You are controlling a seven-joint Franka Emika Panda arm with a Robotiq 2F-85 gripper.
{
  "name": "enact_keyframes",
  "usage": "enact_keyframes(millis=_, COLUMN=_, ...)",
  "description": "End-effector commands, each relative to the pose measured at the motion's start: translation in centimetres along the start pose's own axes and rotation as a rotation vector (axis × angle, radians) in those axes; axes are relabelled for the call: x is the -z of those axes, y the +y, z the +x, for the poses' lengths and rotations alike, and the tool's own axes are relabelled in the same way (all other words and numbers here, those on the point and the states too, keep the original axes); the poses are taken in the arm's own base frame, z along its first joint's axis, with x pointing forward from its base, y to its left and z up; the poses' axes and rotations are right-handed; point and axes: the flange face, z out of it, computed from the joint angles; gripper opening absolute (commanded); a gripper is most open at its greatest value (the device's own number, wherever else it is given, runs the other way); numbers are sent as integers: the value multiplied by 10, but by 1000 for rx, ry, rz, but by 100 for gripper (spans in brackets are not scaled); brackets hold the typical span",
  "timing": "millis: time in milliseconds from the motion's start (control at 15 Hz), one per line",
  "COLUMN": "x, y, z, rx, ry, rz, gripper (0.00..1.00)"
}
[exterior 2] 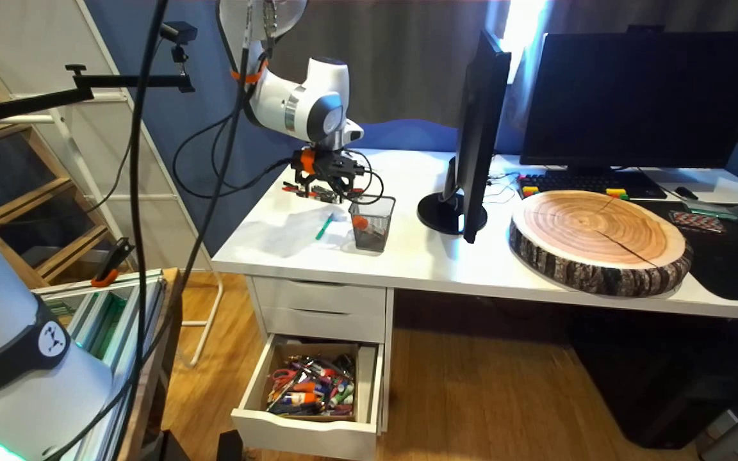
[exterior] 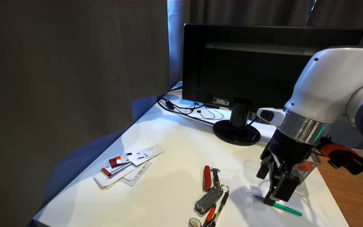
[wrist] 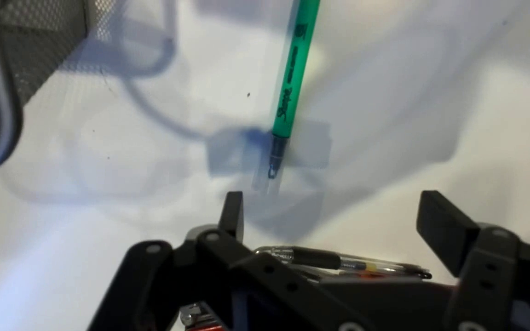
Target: Pick up the glue stick from the table and put it in the gray pen holder, pick up the green marker from the table and put it in the gray pen holder
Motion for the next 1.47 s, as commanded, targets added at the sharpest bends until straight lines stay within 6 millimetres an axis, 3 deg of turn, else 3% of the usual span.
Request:
enact_keyframes(millis=0, x=-17, y=7, z=9, rx=16, ry=-23, rz=32, gripper=91)
enact_keyframes(millis=133, x=-23, y=9, z=10, rx=23, ry=-32, rz=40, gripper=88)
enact_keyframes(millis=267, x=-29, y=10, z=11, rx=35, ry=-36, rz=52, gripper=97)
enact_keyframes(millis=467, x=-35, y=11, z=12, rx=49, ry=-49, rz=58, gripper=100)
enact_keyframes(millis=533, x=-36, y=11, z=13, rx=53, ry=-52, rz=59, gripper=92)
enact_keyframes(millis=600, x=-37, y=12, z=13, rx=55, ry=-53, rz=62, gripper=75)
enact_keyframes(millis=1267, x=-41, y=16, z=12, rx=66, ry=-66, rz=63, gripper=6)
enact_keyframes(millis=1400, x=-41, y=17, z=12, rx=68, ry=-64, rz=62, gripper=46)
